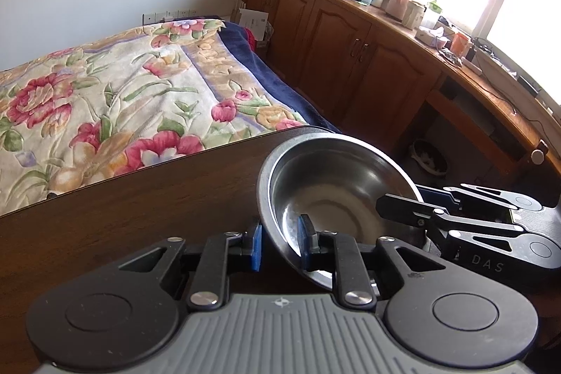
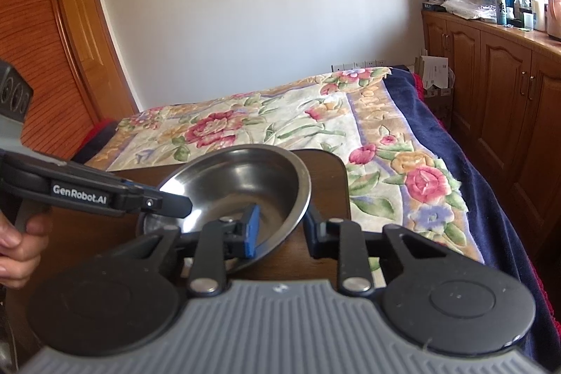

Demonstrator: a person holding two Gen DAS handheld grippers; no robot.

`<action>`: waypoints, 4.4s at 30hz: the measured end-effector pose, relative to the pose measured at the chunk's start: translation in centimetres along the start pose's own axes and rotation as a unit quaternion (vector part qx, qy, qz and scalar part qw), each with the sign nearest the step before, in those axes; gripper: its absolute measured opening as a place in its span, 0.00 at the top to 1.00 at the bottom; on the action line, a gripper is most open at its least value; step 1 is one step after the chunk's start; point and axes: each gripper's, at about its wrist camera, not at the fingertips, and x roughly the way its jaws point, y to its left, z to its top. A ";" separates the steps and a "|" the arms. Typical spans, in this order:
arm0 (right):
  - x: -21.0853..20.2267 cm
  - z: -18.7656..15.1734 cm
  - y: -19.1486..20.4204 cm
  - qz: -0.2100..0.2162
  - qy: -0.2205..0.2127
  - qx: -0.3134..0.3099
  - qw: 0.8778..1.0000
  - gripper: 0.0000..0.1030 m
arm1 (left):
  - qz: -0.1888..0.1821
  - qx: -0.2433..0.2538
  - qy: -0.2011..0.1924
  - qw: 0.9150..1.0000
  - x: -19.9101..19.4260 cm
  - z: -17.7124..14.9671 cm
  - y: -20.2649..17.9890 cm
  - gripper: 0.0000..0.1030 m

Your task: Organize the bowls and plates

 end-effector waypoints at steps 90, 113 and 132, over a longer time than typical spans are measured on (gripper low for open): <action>-11.8 -10.1 13.0 0.043 -0.058 -0.035 0.997 0.82 | 0.028 -0.009 -0.097 0.995 -19.8 -20.0 -1.7 0.84; -11.7 -10.4 14.3 0.003 -0.096 -0.088 0.992 0.80 | 0.054 -0.031 -0.120 0.991 -19.7 -20.9 -1.4 0.84; -14.0 -11.3 13.6 -0.019 -0.136 -0.083 0.987 0.80 | 0.080 -0.021 -0.191 0.978 -22.6 -23.8 -2.5 0.84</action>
